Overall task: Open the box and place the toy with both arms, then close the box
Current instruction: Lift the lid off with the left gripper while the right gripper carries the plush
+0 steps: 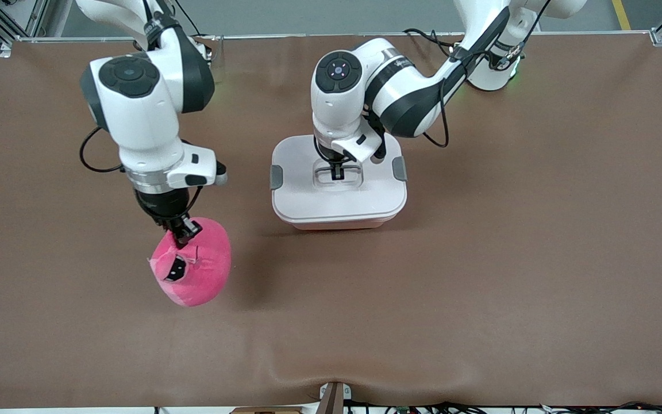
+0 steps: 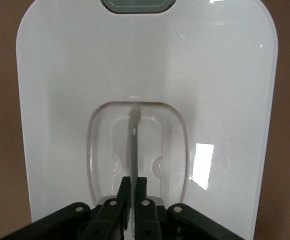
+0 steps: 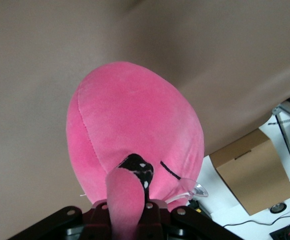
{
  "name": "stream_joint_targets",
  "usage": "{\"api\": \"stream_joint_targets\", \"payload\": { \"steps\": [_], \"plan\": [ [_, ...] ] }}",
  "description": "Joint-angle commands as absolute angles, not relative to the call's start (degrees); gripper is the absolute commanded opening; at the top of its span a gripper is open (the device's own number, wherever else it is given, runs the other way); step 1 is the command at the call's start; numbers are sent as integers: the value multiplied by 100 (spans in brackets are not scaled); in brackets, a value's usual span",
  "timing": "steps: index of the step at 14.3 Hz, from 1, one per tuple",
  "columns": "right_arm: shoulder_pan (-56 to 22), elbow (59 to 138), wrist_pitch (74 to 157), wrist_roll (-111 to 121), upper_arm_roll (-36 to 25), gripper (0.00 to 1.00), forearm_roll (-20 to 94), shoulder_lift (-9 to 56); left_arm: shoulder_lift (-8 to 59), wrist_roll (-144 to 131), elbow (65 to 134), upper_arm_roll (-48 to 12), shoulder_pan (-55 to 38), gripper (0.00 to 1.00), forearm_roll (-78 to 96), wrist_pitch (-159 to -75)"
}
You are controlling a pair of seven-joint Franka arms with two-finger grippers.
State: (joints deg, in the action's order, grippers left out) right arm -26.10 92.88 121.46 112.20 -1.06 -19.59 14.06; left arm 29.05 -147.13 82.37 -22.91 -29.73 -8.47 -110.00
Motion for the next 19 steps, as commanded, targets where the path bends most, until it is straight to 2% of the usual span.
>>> {"api": "stream_joint_targets", "payload": {
  "steps": [1,5,8,13,19],
  "plan": [
    [-2803,9580,12024,11267,-132,0,-2057,1090,2751,-14739,8235,-2250,-2883,0,-940,-10820],
    [-3137,9536,11778,11250,-132,0,-2109,1090,2672,-14704,8279,-2259,-2646,0,-976,-10767],
    [-3444,9536,11418,11241,-132,0,-2197,1099,2567,-14477,8314,-2267,-2479,0,-993,-10416],
    [-3875,9527,10935,10822,-132,0,-2399,1143,1917,-13861,8973,-2294,-2013,0,-967,-10310],
    [-4745,9457,10108,9537,-132,0,-2848,1142,1495,-13369,9351,-2311,-1565,0,-905,-10336]
  ]
}}
